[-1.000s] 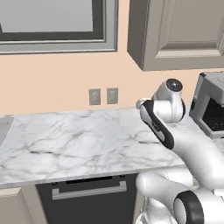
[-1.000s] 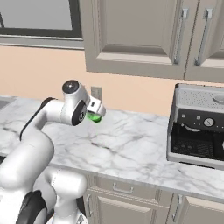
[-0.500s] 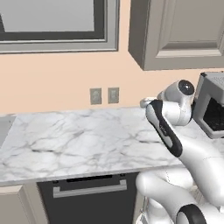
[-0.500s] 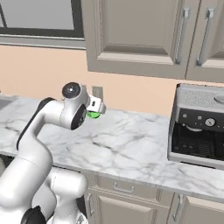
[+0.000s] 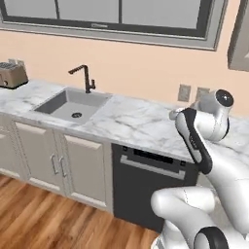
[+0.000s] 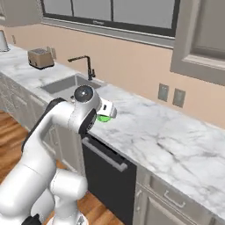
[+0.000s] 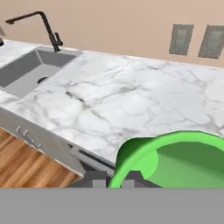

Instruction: Place the pitcher and cup on the dining counter for serving.

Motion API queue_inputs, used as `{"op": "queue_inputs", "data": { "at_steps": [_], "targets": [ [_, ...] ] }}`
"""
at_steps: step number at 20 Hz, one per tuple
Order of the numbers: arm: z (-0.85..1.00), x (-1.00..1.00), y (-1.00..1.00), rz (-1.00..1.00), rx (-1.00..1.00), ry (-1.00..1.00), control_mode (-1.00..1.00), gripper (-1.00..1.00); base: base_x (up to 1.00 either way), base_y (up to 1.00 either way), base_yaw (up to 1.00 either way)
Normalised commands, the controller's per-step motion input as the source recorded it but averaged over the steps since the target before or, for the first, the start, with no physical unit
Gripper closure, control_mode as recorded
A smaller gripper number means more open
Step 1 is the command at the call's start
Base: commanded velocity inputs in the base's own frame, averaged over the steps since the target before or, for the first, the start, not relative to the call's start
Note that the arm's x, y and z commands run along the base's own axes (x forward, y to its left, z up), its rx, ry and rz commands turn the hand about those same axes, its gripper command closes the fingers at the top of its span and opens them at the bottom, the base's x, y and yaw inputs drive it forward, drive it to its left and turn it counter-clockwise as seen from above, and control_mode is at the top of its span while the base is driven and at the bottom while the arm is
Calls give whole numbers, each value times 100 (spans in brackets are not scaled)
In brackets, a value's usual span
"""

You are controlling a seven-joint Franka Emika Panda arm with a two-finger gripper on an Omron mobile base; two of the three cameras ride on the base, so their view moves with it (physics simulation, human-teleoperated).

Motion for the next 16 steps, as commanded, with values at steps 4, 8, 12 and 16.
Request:
{"op": "queue_inputs", "data": {
  "at_steps": [4,8,12,16],
  "targets": [
    [0,0,0,0,0,0,100,100,-34,5,100],
    [0,0,0,0,0,0,100,100,-29,2,100],
    [0,0,0,0,0,0,100,100,-7,0,100],
    [0,0,0,0,0,0,100,100,0,-2,100]
  ]
}}
